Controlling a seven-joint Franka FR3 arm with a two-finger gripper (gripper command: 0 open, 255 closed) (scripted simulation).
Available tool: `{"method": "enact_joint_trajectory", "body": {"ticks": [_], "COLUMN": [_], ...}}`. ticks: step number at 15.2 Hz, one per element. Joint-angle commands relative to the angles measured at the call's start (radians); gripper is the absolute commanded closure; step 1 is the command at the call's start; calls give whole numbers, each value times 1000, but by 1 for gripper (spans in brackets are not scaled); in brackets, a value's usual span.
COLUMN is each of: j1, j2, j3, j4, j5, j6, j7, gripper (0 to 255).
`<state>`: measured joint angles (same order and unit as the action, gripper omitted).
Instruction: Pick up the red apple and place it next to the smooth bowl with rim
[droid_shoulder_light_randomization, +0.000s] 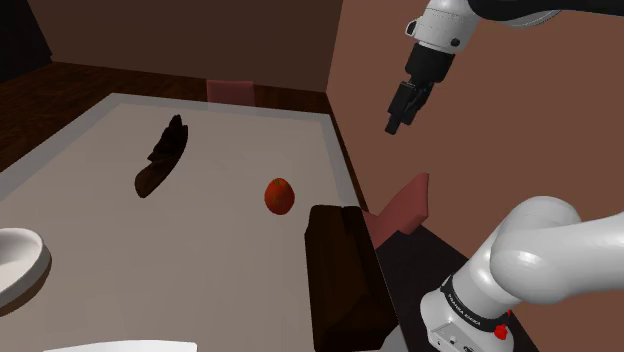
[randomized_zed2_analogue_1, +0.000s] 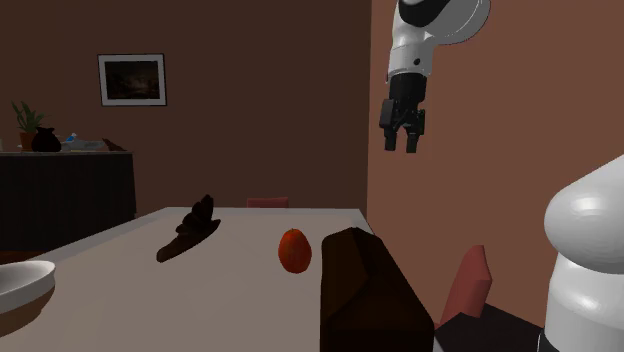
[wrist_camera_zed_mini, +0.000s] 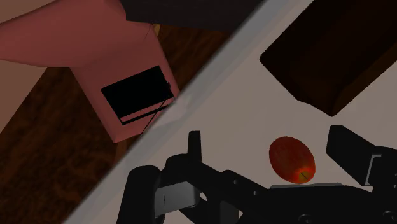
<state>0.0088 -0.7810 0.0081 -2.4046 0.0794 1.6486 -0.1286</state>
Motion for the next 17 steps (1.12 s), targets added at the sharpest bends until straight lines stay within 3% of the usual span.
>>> {"method": "enact_joint_trajectory", "body": {"ticks": [1, 10, 17], "j1": [0, 34, 43], "j2": [0, 207, 437], "j3": [0, 147, 254], "j4": [0, -39, 13], "j5": [0, 71, 73], "j6": [0, 265, 455], "j7": [0, 161, 294], "gripper": [0, 0, 0]}}
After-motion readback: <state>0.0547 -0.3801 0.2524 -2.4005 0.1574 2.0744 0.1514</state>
